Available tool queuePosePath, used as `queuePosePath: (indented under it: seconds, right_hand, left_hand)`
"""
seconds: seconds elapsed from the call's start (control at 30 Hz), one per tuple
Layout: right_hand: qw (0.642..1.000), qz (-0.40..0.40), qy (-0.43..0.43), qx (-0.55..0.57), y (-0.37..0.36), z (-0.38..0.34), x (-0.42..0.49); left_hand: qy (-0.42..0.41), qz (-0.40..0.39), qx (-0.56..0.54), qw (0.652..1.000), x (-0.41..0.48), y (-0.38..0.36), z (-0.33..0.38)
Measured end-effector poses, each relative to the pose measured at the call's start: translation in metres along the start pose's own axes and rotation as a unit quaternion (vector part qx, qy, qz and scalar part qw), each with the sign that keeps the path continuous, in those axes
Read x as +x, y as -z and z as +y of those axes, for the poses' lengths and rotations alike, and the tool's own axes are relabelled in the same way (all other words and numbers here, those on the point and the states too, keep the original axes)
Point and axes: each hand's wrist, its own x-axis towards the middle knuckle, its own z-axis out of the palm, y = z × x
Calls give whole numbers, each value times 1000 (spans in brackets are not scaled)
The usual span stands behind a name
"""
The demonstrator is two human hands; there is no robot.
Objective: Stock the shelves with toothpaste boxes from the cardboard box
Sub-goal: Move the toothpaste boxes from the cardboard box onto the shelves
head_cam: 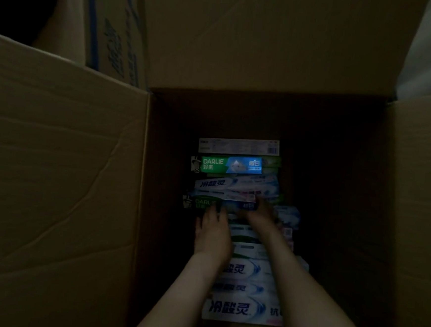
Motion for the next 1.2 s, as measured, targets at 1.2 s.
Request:
queuePosePath:
  seconds: [1.2]
  right_hand:
    - [859,-326,364,-151,-122,-349,-782]
  left_hand:
    - [191,517,-61,832,-731,297,-245]
